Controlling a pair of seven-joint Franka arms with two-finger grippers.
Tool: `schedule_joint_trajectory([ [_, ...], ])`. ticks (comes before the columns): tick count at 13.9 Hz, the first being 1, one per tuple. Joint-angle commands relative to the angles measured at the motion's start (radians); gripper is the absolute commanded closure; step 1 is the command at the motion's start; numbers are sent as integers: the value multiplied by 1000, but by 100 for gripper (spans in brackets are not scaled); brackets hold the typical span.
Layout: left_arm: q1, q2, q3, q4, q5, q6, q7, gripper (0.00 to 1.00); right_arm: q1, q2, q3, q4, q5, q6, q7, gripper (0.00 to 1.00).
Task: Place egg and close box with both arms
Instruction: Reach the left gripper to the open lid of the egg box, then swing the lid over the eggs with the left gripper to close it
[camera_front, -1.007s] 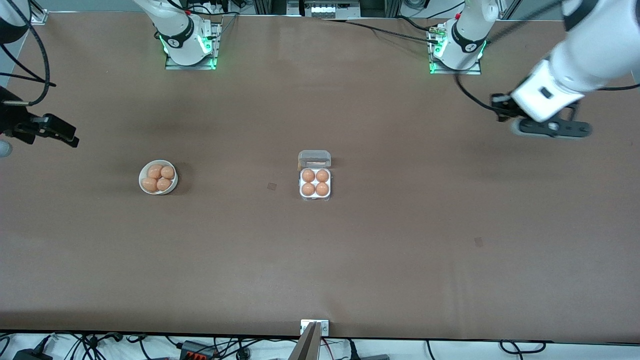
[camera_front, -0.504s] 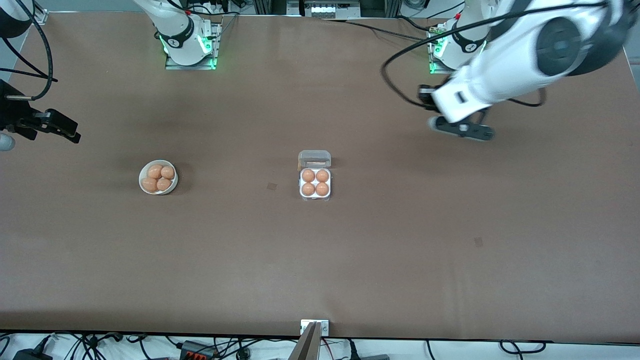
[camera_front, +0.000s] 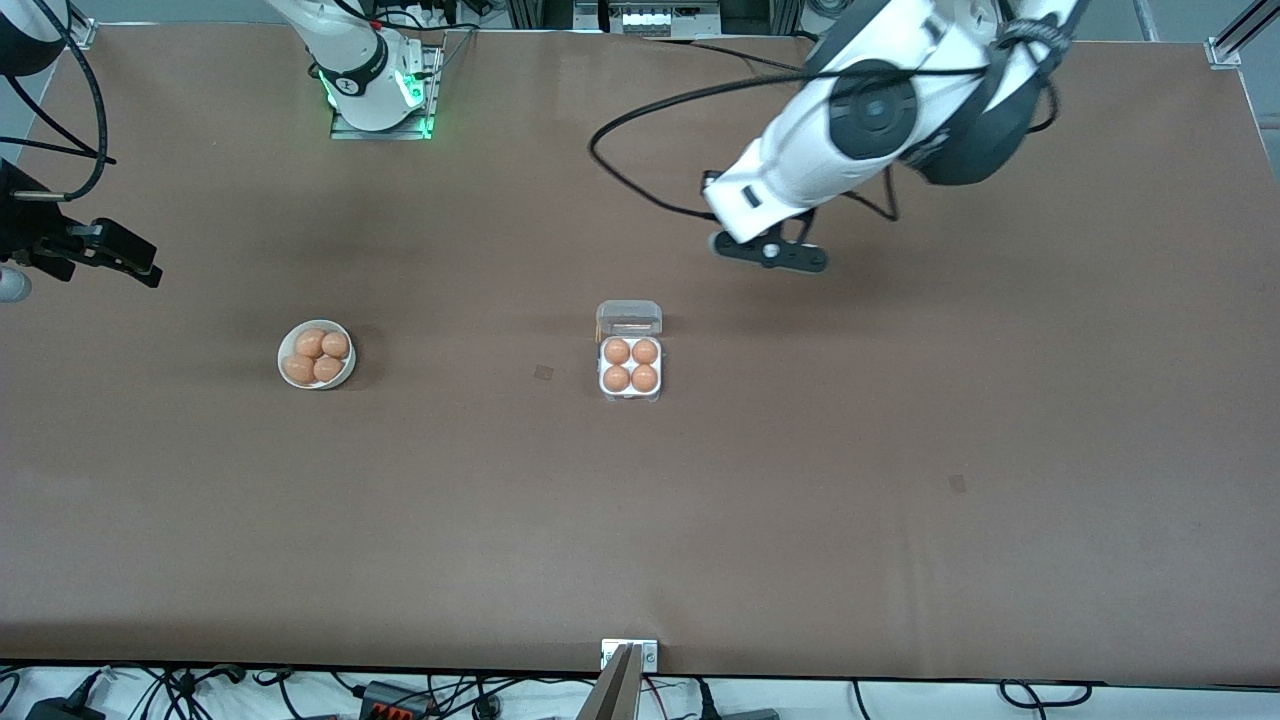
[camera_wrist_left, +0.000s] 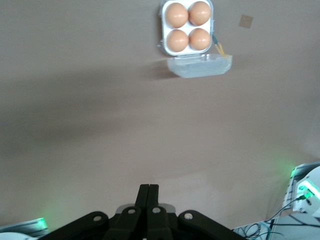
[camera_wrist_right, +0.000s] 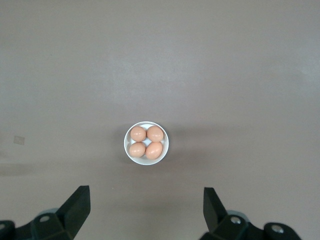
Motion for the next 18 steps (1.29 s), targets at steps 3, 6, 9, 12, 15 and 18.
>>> schedule_joint_trajectory([
  [3, -110, 152, 6, 55, 9, 128, -69, 99, 1, -12, 3, -6, 0, 1, -15, 0],
  [6, -136, 275, 3, 105, 34, 218, -76, 100, 1, -12, 5, -6, 2, 1, -9, 0],
  [9, -179, 350, 11, 113, 79, 224, -78, 100, 1, -12, 3, -6, 2, 1, -8, 0],
  [12, -190, 410, 9, 117, 87, 233, -78, 100, 1, -13, 3, -6, 2, 1, -15, 0],
  [15, -225, 441, 12, 119, 90, 280, -76, 100, 1, -13, 5, -4, 0, 1, -12, 0],
  [18, -230, 449, 31, 134, 92, 305, -72, 100, 1, -12, 5, -4, 0, 2, -9, 0],
])
